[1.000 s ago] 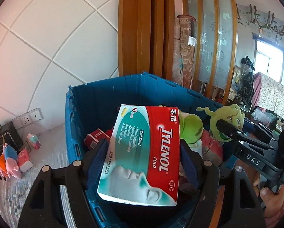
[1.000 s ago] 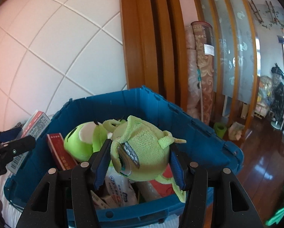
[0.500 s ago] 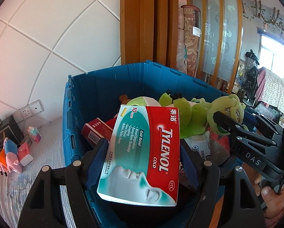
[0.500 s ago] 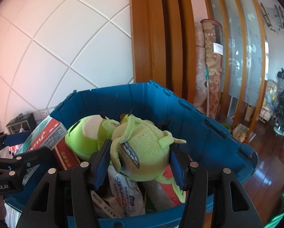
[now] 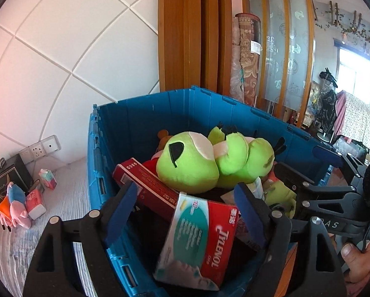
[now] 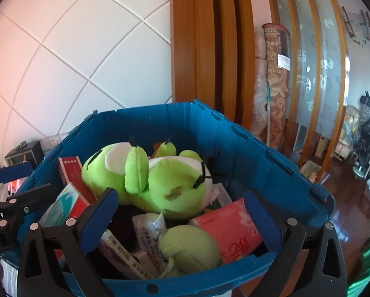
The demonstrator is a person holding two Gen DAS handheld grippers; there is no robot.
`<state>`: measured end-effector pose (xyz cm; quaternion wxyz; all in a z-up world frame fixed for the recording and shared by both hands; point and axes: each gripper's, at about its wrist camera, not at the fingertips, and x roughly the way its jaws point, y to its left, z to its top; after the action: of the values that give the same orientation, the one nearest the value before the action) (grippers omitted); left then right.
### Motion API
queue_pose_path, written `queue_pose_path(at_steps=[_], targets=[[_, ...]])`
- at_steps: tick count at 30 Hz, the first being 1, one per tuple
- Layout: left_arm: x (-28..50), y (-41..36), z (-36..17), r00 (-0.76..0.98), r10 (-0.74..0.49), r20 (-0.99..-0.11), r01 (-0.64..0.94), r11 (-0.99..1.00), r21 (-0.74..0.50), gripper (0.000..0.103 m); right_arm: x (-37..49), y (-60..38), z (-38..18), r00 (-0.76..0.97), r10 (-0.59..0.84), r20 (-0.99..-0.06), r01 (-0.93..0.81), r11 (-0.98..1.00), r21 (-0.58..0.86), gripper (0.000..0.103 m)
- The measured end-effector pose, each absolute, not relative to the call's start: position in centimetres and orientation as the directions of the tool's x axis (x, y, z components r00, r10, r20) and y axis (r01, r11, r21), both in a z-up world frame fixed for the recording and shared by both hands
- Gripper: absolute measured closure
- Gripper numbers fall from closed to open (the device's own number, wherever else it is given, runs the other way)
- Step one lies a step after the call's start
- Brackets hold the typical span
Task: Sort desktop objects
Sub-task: 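Drop the Tylenol box and alien plush into the crate, opening both tools, then withdraw both tools from the crate back toward the bed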
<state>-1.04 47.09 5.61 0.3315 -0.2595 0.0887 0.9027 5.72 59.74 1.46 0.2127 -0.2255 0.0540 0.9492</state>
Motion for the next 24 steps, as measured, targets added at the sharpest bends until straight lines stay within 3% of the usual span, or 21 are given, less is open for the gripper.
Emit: queue_pose_path(at_steps=[11, 24], targets=[[-0.9, 42.2, 7.1, -0.687, 0.567, -0.455, -0.622, -0.782, -0.036, 0.022, 6.6, 57.8, 3.0, -0.824, 0.379, -0.420, -0.421, -0.907, 0.007, 0.000], [-5.3, 27.8, 6.1, -0.783, 0.421, -0.457, -0.424, -0.900, -0.102, 0.022, 3.3, 47.7, 7.3, -0.895, 0.325, -0.305, -0.329, -0.943, -0.041, 0.000]])
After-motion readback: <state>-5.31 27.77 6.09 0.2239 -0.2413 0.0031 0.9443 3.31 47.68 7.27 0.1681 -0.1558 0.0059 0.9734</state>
